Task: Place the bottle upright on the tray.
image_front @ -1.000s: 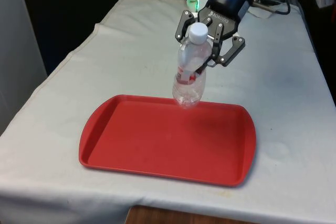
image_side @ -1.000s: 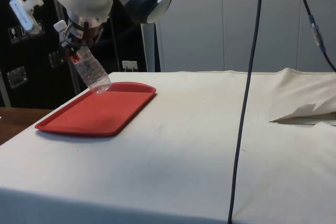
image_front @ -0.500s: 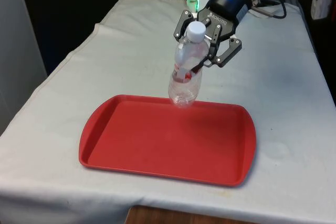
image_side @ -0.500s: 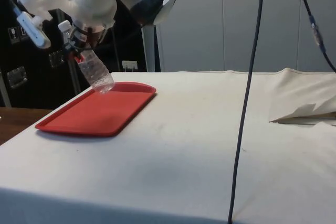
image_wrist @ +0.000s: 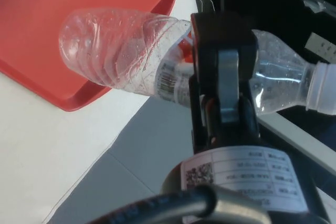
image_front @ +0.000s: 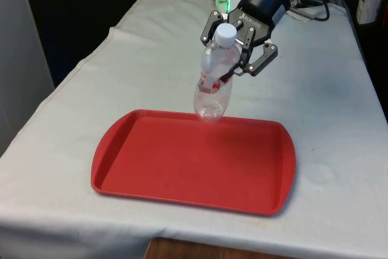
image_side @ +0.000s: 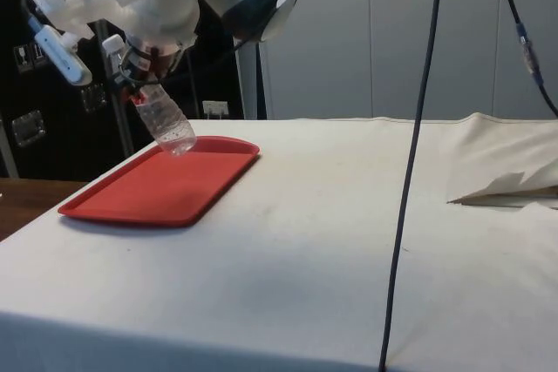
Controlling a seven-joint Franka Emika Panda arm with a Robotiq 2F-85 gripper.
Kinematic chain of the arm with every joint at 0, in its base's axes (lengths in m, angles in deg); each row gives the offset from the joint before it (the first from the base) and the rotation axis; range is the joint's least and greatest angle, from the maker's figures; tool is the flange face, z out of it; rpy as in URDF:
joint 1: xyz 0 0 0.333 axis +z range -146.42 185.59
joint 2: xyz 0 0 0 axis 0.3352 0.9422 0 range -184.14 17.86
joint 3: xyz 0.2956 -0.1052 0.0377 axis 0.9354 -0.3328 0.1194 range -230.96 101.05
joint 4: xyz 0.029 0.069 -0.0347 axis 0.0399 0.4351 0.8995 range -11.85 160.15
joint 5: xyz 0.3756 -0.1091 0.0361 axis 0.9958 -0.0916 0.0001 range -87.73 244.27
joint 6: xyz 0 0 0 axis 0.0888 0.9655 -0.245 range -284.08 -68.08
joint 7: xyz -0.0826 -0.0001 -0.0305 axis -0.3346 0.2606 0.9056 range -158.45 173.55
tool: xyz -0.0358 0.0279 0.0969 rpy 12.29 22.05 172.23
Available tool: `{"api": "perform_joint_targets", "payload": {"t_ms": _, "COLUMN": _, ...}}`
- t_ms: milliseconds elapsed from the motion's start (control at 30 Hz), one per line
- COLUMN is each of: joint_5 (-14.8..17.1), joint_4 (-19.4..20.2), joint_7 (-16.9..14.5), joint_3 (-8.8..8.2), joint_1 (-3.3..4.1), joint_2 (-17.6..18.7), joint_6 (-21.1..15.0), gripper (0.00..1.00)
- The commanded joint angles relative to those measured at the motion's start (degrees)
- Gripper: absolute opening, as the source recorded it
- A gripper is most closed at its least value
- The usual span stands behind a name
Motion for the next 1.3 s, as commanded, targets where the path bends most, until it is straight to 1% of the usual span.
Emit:
{"api": "perform_joint_targets", "payload": {"t_ms": 0, "joint_5": -2.0, "joint_4": 0.4, "joint_7": 2.1, "joint_3": -0.46, "joint_1": 0.57, "joint_2": -0.7, "joint_6": 0.1, "gripper": 0.34}}
{"api": "perform_joint_targets", "payload": {"t_ms": 133, "joint_5": -4.2, "joint_4": 1.1, "joint_7": 4.4, "joint_3": -0.46, "joint_1": 0.8, "joint_2": -1.0, "joint_6": 1.0, "gripper": 0.34}}
{"api": "perform_joint_targets", "payload": {"t_ms": 167, "joint_5": -5.6, "joint_4": 1.4, "joint_7": 5.7, "joint_3": -0.29, "joint_1": 0.8, "joint_2": -1.0, "joint_6": 1.7, "gripper": 0.34}}
{"api": "perform_joint_targets", "payload": {"t_ms": 200, "joint_5": -6.2, "joint_4": 1.4, "joint_7": 6.5, "joint_3": -0.17, "joint_1": 0.74, "joint_2": -1.0, "joint_6": 2.0, "gripper": 0.34}}
{"api": "perform_joint_targets", "payload": {"t_ms": 233, "joint_5": -4.1, "joint_4": 1.5, "joint_7": 4.1, "joint_3": 0.17, "joint_1": 0.29, "joint_2": -0.8, "joint_6": 1.7, "gripper": 0.34}}
{"api": "perform_joint_targets", "payload": {"t_ms": 267, "joint_5": -6.8, "joint_4": 1.4, "joint_7": 7.0, "joint_3": -0.06, "joint_1": 0.74, "joint_2": -1.0, "joint_6": 2.5, "gripper": 0.34}}
{"api": "perform_joint_targets", "payload": {"t_ms": 433, "joint_5": -9.0, "joint_4": 1.3, "joint_7": 9.6, "joint_3": 0.23, "joint_1": 0.86, "joint_2": -0.7, "joint_6": 4.5, "gripper": 0.34}}
{"api": "perform_joint_targets", "payload": {"t_ms": 500, "joint_5": -10.3, "joint_4": 1.3, "joint_7": 11.1, "joint_3": 0.57, "joint_1": 0.86, "joint_2": -0.6, "joint_6": 5.9, "gripper": 0.34}}
{"api": "perform_joint_targets", "payload": {"t_ms": 533, "joint_5": -9.1, "joint_4": 1.7, "joint_7": 9.9, "joint_3": 0.86, "joint_1": 0.52, "joint_2": -0.7, "joint_6": 6.0, "gripper": 0.34}}
{"api": "perform_joint_targets", "payload": {"t_ms": 567, "joint_5": -10.6, "joint_4": 1.3, "joint_7": 11.5, "joint_3": 0.63, "joint_1": 0.86, "joint_2": -0.6, "joint_6": 6.3, "gripper": 0.34}}
{"api": "perform_joint_targets", "payload": {"t_ms": 700, "joint_5": -12.6, "joint_4": 1.3, "joint_7": 13.9, "joint_3": 1.09, "joint_1": 0.92, "joint_2": -0.4, "joint_6": 8.7, "gripper": 0.34}}
{"api": "perform_joint_targets", "payload": {"t_ms": 800, "joint_5": -13.6, "joint_4": 1.3, "joint_7": 15.3, "joint_3": 1.43, "joint_1": 0.92, "joint_2": -0.3, "joint_6": 10.2, "gripper": 0.34}}
{"api": "perform_joint_targets", "payload": {"t_ms": 833, "joint_5": -12.4, "joint_4": 1.7, "joint_7": 13.9, "joint_3": 1.6, "joint_1": 0.63, "joint_2": -0.5, "joint_6": 9.8, "gripper": 0.34}}
{"api": "perform_joint_targets", "payload": {"t_ms": 867, "joint_5": -14.0, "joint_4": 1.3, "joint_7": 15.8, "joint_3": 1.55, "joint_1": 0.92, "joint_2": -0.3, "joint_6": 10.7, "gripper": 0.34}}
{"api": "perform_joint_targets", "payload": {"t_ms": 933, "joint_5": -14.7, "joint_4": 1.3, "joint_7": 16.7, "joint_3": 1.78, "joint_1": 0.92, "joint_2": -0.2, "joint_6": 11.7, "gripper": 0.34}}
{"api": "perform_joint_targets", "payload": {"t_ms": 1000, "joint_5": -15.6, "joint_4": 1.5, "joint_7": 18.4, "joint_3": 2.12, "joint_1": 1.03, "joint_2": -0.1, "joint_6": 13.0, "gripper": 0.34}}
{"api": "perform_joint_targets", "payload": {"t_ms": 1100, "joint_5": -16.3, "joint_4": 1.8, "joint_7": 20.1, "joint_3": 2.64, "joint_1": 0.92, "joint_2": -0.1, "joint_6": 13.9, "gripper": 0.34}}
{"api": "perform_joint_targets", "payload": {"t_ms": 1133, "joint_5": -15.5, "joint_4": 1.8, "joint_7": 18.9, "joint_3": 2.69, "joint_1": 0.74, "joint_2": 0.1, "joint_6": 13.9, "gripper": 0.34}}
{"api": "perform_joint_targets", "payload": {"t_ms": 1167, "joint_5": -16.4, "joint_4": 1.8, "joint_7": 20.7, "joint_3": 2.69, "joint_1": 0.92, "joint_2": 0.0, "joint_6": 14.1, "gripper": 0.34}}
{"api": "perform_joint_targets", "payload": {"t_ms": 1200, "joint_5": -16.4, "joint_4": 1.8, "joint_7": 21.6, "joint_3": 2.92, "joint_1": 0.92, "joint_2": 0.1, "joint_6": 14.4, "gripper": 0.34}}
{"api": "perform_joint_targets", "payload": {"t_ms": 1267, "joint_5": -16.3, "joint_4": 1.7, "joint_7": 22.5, "joint_3": 3.15, "joint_1": 0.92, "joint_2": 0.1, "joint_6": 14.6, "gripper": 0.34}}
